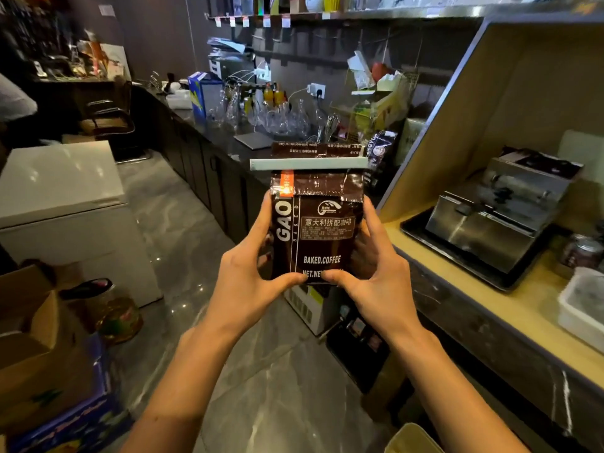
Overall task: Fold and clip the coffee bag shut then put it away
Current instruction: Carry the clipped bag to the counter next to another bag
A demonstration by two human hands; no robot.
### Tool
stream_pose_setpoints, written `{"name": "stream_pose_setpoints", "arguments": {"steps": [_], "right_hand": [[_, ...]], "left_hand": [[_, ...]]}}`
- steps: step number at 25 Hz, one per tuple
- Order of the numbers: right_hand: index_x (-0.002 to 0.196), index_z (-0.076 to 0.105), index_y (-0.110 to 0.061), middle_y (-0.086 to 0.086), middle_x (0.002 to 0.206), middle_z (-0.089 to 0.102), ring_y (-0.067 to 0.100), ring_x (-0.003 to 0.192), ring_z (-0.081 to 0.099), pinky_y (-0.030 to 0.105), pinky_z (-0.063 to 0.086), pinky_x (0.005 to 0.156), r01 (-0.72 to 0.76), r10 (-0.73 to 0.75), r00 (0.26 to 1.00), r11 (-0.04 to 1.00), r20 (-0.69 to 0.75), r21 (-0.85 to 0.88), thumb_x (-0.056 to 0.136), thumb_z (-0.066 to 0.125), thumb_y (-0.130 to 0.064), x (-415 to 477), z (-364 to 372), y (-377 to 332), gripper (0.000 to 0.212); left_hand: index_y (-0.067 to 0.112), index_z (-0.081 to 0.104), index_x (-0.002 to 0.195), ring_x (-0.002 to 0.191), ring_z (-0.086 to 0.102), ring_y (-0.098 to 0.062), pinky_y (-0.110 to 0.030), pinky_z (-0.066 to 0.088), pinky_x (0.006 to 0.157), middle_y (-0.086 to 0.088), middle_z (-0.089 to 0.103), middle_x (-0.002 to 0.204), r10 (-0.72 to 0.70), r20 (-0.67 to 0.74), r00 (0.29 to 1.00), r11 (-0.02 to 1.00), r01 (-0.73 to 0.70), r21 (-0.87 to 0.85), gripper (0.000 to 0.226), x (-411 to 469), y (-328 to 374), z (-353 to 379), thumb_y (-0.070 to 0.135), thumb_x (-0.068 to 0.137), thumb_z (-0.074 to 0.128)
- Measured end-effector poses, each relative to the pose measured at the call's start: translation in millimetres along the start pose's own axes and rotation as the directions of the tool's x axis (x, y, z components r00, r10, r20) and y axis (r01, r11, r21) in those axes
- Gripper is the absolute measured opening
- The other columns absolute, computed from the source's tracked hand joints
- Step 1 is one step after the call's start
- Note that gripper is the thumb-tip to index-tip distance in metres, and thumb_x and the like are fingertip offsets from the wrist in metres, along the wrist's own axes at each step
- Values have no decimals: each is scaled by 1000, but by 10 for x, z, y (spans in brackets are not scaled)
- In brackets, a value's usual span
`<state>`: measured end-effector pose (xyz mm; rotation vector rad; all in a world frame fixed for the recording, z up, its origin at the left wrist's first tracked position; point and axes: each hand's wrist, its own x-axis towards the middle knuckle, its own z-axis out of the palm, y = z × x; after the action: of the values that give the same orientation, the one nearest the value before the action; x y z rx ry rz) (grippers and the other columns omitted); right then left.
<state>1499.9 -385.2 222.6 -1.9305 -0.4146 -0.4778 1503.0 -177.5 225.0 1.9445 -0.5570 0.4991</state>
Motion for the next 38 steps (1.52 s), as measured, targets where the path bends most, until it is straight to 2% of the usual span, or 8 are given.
{"name": "stream_pose_setpoints", "arguments": {"steps": [4,9,17,20,24,28,33,38], "right_hand": [[151,15,-53,-51,131,41,-14,128,44,10,40,101,-14,14,1000,1000,4,-22,72,86,-8,814,277,285,115],[150,16,-53,-53,130,41,-19,124,44,1,37,94,-24,24,1000,999,-6,-30,72,86,-11,1641,519,790,113],[147,17,-58,-49,129,45,-13,125,49,23,48,101,-90,92,989,996,-116,23,71,86,-11,2983,352,1942,113],[146,15,-62,-54,127,41,-19,124,44,25,45,99,-131,134,978,991,-161,31,72,86,-13,3461,203,2333,114],[145,15,-64,-56,126,40,-17,127,42,27,44,101,-190,191,958,981,-216,23,71,87,-15,3928,116,2701,114],[144,15,-65,-56,126,40,-19,127,41,23,42,104,-230,216,934,973,-283,-16,71,87,-13,4371,158,3060,115],[139,18,-70,-56,123,42,-21,123,43,5,40,97,-298,247,880,952,-405,-68,71,85,-3,4881,501,3319,116],[139,18,-69,-30,140,46,-2,133,47,27,45,105,-386,282,777,920,-563,-72,71,86,-4,5239,807,3379,116]], "left_hand": [[37,9,154,126,43,15,-7,38,99,35,38,138,-4,25,1000,999,5,-46,120,760,-603,-115,19,66,88],[39,9,154,128,47,9,-12,41,100,48,41,134,-12,39,999,997,15,-78,118,1528,-1292,-76,21,69,87],[35,9,155,127,49,8,-9,40,100,42,43,136,6,104,995,999,-2,-38,117,3074,-2130,626,18,70,87],[37,9,155,129,48,6,-14,39,104,30,43,141,30,164,986,999,-24,-40,117,3703,-2335,911,18,69,87],[39,9,153,128,47,7,-12,40,102,37,42,138,50,215,975,997,-35,-74,116,4313,-2637,1166,20,68,86],[42,8,152,129,47,8,-10,38,102,45,41,136,96,283,954,988,-56,-144,116,4855,-3069,1360,18,69,85],[30,7,156,129,41,14,-12,37,104,39,32,140,176,380,908,969,-92,-228,112,5515,-3685,1368,41,69,77],[37,6,155,122,39,23,-6,34,101,48,31,133,225,481,847,947,-73,-314,114,6064,-4181,1417,35,69,82]]}}
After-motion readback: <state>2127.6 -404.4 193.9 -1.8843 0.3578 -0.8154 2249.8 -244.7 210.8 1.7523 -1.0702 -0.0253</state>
